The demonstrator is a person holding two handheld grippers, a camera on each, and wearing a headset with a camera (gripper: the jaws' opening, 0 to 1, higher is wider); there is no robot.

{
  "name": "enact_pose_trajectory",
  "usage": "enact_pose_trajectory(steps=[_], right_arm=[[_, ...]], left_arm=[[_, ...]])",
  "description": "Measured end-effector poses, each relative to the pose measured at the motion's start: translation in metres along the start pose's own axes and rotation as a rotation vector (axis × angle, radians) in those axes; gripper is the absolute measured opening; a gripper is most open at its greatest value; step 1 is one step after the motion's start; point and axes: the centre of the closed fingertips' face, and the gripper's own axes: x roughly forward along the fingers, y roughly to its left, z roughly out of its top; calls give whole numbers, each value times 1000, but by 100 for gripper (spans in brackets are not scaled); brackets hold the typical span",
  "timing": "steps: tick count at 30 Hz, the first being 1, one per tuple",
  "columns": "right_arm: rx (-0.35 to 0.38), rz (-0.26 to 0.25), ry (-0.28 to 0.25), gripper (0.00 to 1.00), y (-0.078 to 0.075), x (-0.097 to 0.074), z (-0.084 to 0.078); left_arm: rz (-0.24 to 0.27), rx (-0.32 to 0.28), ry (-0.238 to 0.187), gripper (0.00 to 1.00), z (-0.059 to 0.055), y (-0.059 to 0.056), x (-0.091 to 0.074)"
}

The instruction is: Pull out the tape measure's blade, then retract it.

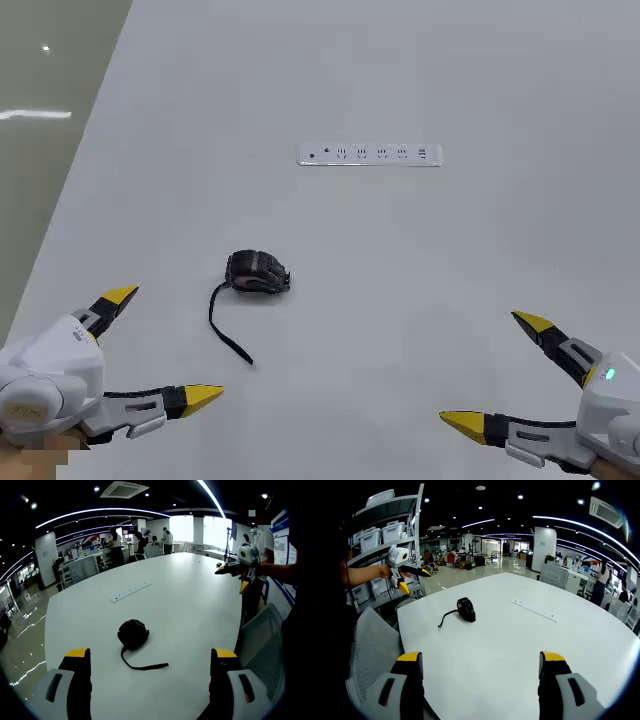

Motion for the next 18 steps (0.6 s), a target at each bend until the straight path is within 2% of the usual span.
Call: enact_pose_trajectory(steps=[18], right_arm=[[-7, 3, 7, 98, -5, 0, 1]], left_arm=[[-9, 17, -1, 97, 7, -1, 4]])
